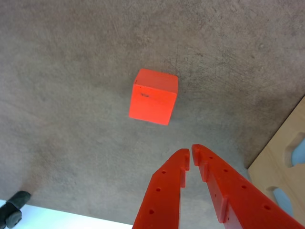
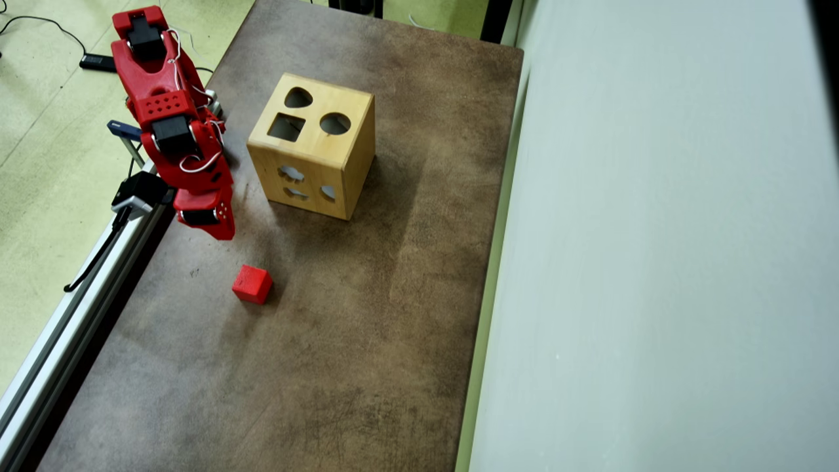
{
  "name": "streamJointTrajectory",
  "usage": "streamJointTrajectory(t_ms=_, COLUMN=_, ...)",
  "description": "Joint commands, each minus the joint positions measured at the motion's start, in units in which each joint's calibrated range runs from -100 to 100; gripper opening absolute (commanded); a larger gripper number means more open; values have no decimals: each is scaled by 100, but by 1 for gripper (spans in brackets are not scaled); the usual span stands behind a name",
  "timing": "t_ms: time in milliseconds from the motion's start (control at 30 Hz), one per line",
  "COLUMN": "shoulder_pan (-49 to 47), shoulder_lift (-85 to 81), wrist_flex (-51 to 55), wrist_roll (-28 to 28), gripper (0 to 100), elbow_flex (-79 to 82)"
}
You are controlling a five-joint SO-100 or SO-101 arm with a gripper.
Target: Pick and place the red cube on the square hole
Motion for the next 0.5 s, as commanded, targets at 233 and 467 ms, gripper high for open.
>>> streamJointTrajectory(t_ms=233, shoulder_pan=-33, shoulder_lift=-21, wrist_flex=50, wrist_roll=-493, gripper=27, elbow_flex=-38)
streamJointTrajectory(t_ms=467, shoulder_pan=-33, shoulder_lift=-21, wrist_flex=50, wrist_roll=-508, gripper=54, elbow_flex=-38)
